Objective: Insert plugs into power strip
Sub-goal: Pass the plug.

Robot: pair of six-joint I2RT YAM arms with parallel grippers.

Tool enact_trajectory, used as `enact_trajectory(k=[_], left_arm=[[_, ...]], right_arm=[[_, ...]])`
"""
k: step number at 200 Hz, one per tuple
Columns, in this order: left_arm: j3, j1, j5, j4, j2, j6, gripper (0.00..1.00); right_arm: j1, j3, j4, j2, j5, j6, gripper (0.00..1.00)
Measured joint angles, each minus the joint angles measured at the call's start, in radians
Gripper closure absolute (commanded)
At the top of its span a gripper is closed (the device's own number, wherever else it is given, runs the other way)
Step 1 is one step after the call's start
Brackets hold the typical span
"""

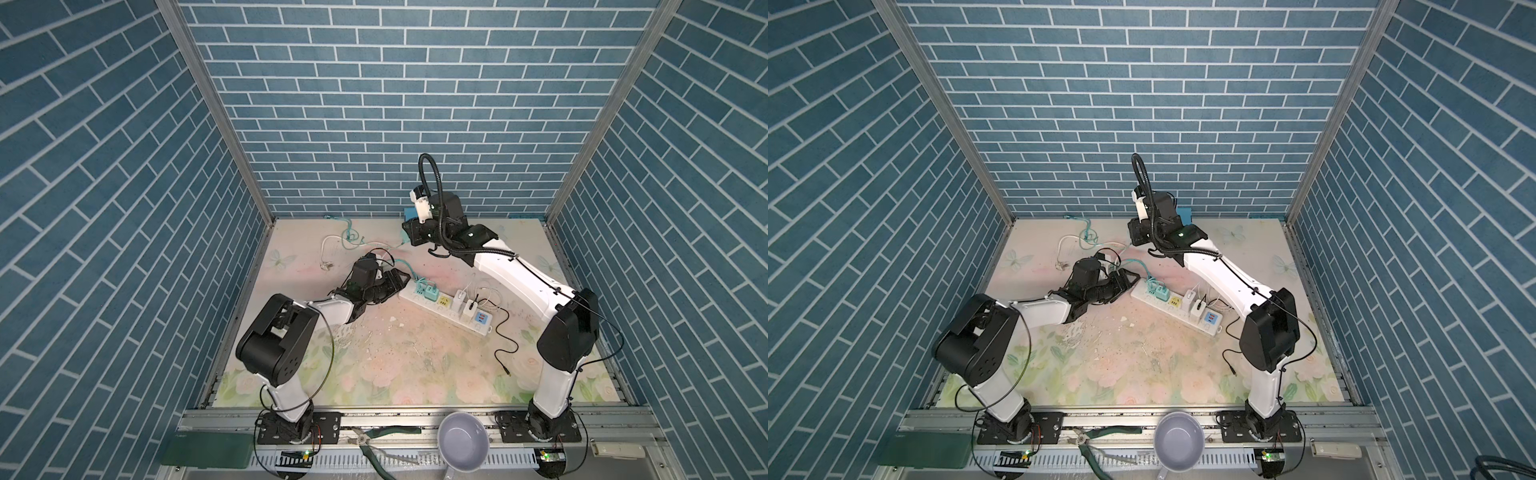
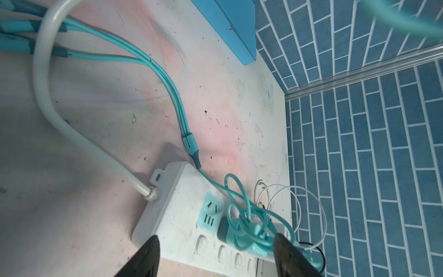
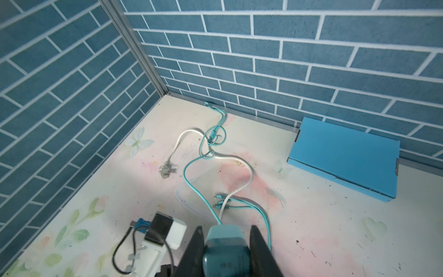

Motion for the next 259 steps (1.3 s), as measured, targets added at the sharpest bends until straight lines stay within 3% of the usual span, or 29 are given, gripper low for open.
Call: enact_trajectory(k=[56, 92, 131, 174, 259], left_arm=[[0.026, 0.063, 0.043, 0.282, 0.098, -0.109, 0.22], [0.014, 0.085, 0.093, 0.412, 0.145, -0.169, 0.26], [-0.067, 0.088, 0.18, 0.523, 0.132, -0.199, 0.25], [-0.184, 0.093, 0.248, 0.759, 0.142, -0.283, 0.25], [-0.103, 0.116, 0.251, 0.889, 0.161, -0.303, 0.23]], right_arm=[[0.0, -0.103, 0.048, -0.055, 0.004, 0.046, 1.0], [0.0, -0.138, 0.062, -0.055, 0.004, 0.064, 1.0], [-0.003, -0.137, 0.073, -0.053, 0.005, 0.064, 1.0], [-0.005, -0.137, 0.087, -0.047, 0.004, 0.066, 1.0], [-0.006, -0.141, 0.127, -0.031, -0.014, 0.126, 1.0]])
